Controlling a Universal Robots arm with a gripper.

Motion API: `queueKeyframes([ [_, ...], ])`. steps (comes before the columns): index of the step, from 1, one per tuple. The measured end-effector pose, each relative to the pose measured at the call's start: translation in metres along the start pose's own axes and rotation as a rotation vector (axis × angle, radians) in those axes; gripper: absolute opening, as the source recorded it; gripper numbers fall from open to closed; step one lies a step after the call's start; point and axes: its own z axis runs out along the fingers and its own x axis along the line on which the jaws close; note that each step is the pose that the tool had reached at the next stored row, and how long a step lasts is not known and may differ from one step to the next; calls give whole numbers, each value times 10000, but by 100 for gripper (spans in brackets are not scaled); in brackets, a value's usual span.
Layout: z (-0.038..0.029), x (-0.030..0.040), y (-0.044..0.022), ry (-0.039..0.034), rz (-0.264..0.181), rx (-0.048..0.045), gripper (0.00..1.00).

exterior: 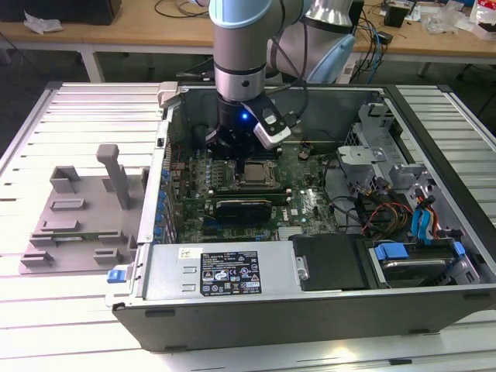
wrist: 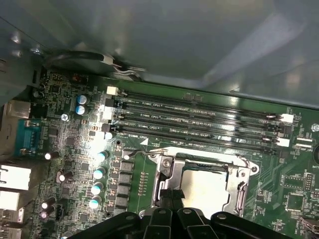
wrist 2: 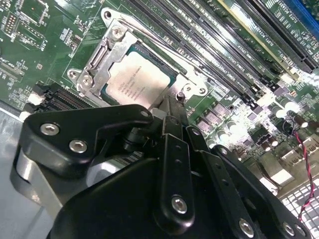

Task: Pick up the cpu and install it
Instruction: 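Close the cpu cover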

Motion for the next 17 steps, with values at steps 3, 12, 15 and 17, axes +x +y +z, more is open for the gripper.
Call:
queueKeyframes([
  [3,68,3,1,2,0,-1,11],
  [12,96,-8,76,3,-27,-2,11],
  [15,115,-8,83,12,-28,49,11],
  [17,124,-7,82,12,-29,52,11],
])
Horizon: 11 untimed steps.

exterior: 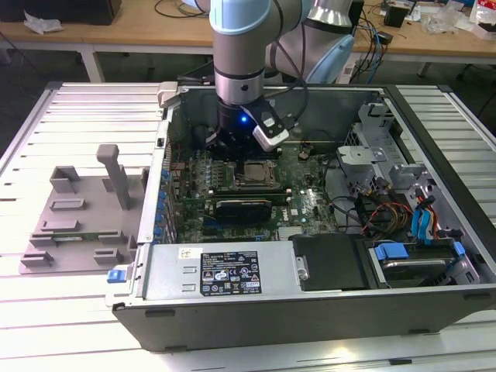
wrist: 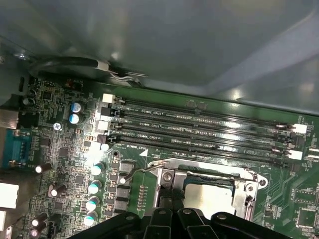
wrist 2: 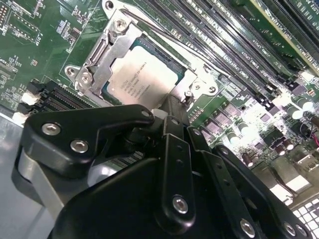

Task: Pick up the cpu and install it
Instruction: 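Close the cpu cover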

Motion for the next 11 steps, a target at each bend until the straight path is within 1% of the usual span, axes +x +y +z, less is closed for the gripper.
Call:
queueKeyframes([
  [4,5,6,-42,-2,-11,-2,11],
  [7,5,7,-48,-2,-13,-3,11],
  [10,-14,5,-48,-12,-12,-10,11],
  [11,-33,6,-49,-3,-13,-3,11],
])
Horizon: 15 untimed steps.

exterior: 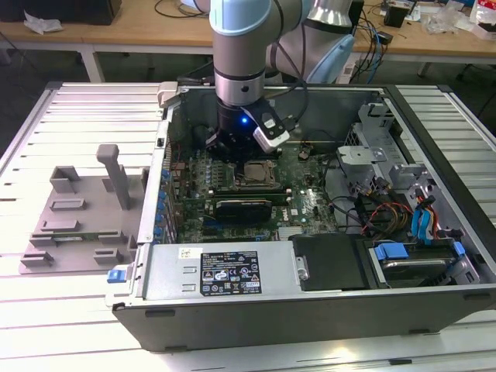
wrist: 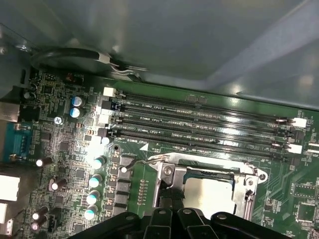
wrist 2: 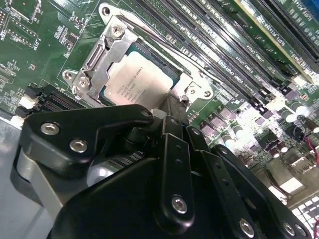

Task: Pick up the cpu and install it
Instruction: 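Close the cpu cover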

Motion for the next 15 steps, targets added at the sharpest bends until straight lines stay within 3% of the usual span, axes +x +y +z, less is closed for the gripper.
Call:
queueKeyframes([
  [4,-50,-2,-1,1,0,0,11],
  [11,-247,-8,-5,1,0,0,11],
  [13,-250,-15,-6,2,-3,1,11],
  [14,-249,-49,-11,1,0,1,11],
  [15,-246,-128,-23,1,-1,0,11],
])
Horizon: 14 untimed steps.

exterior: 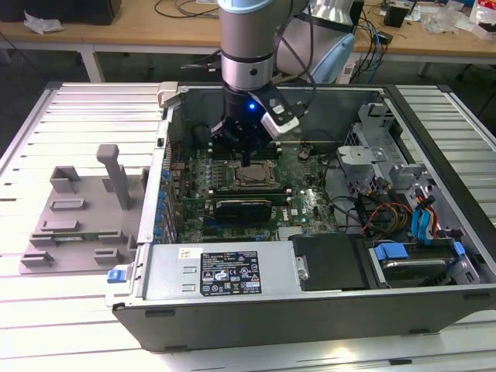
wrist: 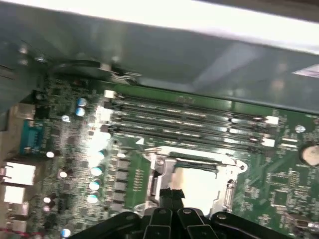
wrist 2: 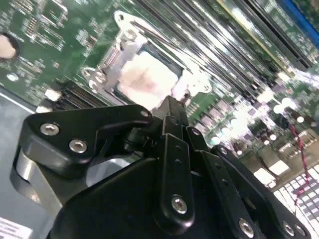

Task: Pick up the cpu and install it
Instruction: 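Close the cpu cover, then install the first cpu locking lever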

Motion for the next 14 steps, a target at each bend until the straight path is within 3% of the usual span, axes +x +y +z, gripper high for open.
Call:
queueKeyframes([
  [2,6,-142,-21,-1,1,-1,11],
  [3,6,-165,-24,0,1,1,11],
  [5,-8,-171,-24,1,5,8,11],
  [7,-81,-173,-26,3,111,11,11],
  [14,-81,-173,-27,6,209,14,11],
])
